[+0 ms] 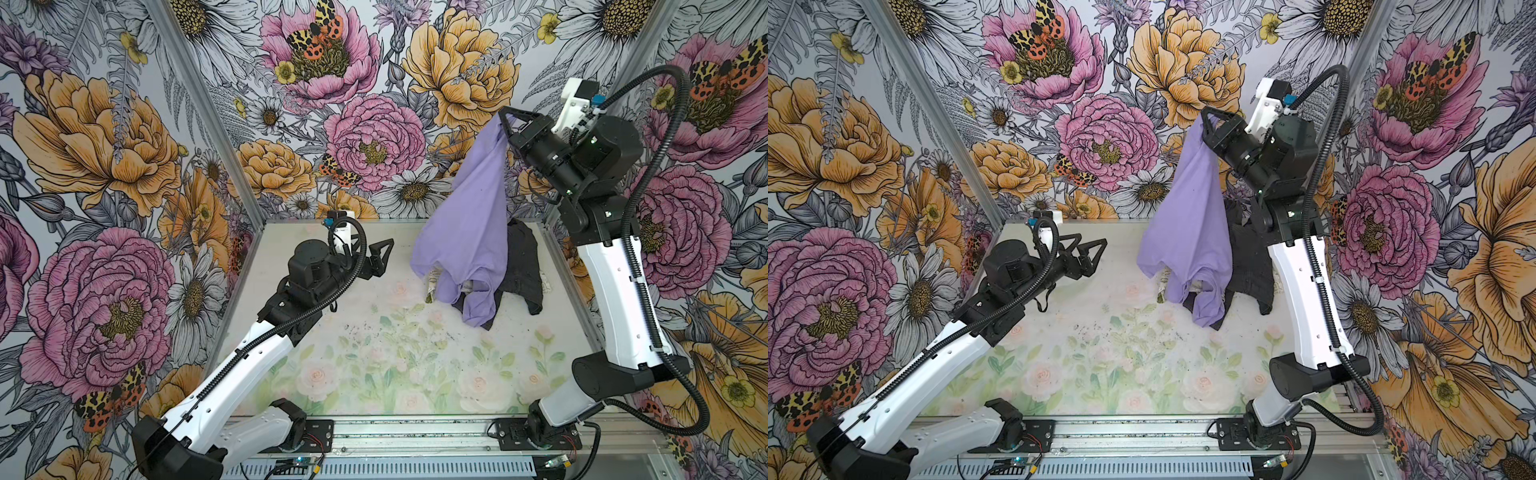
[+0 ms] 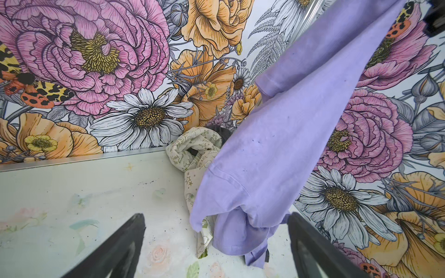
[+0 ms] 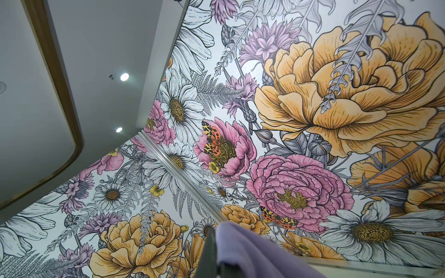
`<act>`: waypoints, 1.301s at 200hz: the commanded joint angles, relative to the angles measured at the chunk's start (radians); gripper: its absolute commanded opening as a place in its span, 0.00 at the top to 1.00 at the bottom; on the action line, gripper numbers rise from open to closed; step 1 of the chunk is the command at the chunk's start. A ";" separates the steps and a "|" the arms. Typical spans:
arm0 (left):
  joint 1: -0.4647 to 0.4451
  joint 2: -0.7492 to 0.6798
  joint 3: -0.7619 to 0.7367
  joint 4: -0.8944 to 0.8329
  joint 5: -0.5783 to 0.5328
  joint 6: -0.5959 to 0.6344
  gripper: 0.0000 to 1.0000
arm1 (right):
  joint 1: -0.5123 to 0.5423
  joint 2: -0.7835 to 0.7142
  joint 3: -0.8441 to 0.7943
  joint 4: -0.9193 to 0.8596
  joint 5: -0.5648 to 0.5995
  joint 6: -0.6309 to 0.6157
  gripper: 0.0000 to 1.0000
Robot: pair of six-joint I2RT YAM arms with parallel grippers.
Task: Pick out a specific cloth from the pile
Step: 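Lift the lavender cloth high with the right gripper, pulling it free, then swing the lavender cloth toward the left gripper and grasp it with left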
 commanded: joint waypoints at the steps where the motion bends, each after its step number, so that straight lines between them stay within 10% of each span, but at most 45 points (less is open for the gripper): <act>1: -0.009 0.017 0.021 0.045 0.070 -0.027 0.08 | 0.030 0.029 0.079 0.043 0.004 0.015 1.00; 172: -0.026 0.318 0.312 0.095 0.133 0.026 0.22 | 0.304 0.107 -0.043 0.021 0.024 0.043 1.00; 199: -0.026 0.358 0.338 0.083 0.128 0.018 0.35 | 0.321 0.098 -0.082 0.021 0.026 0.046 1.00; 260: -0.019 0.368 0.336 0.074 0.135 -0.024 1.00 | 0.318 0.048 -0.186 0.024 0.075 0.024 1.00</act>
